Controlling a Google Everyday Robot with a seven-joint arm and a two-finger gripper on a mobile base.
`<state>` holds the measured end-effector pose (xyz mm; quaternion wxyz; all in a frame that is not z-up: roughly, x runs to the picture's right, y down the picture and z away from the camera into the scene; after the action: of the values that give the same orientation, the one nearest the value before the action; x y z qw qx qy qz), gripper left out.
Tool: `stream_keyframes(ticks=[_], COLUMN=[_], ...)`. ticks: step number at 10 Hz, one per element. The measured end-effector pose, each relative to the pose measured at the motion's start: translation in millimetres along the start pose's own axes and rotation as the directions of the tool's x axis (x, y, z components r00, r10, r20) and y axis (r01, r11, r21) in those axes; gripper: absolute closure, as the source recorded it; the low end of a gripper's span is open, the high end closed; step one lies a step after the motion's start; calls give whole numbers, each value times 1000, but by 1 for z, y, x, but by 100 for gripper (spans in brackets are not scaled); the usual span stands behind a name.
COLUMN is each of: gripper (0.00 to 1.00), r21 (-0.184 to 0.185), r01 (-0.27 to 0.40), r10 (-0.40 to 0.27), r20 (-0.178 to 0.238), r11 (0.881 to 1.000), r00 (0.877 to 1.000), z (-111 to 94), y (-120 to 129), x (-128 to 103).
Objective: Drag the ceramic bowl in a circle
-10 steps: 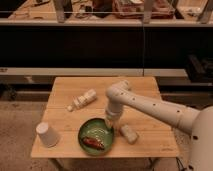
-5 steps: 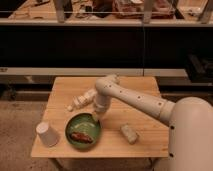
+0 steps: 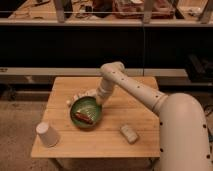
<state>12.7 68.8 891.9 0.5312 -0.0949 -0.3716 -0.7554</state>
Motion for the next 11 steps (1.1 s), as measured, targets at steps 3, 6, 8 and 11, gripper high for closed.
stream_keyframes(ticks=[3,6,8,11], gripper=[100,100,100,100], r21=[-80,-149,-171,-168], r01=[-116,-160,-143,-64], r10=[115,165,157,91], r20=[-11,20,67,158], r11=[990,976,975,984], r00=[993,986,985,983], z=[-29,-47,-44,-30], y=[66,104,105,80], x=[-30,-81,-117,-168])
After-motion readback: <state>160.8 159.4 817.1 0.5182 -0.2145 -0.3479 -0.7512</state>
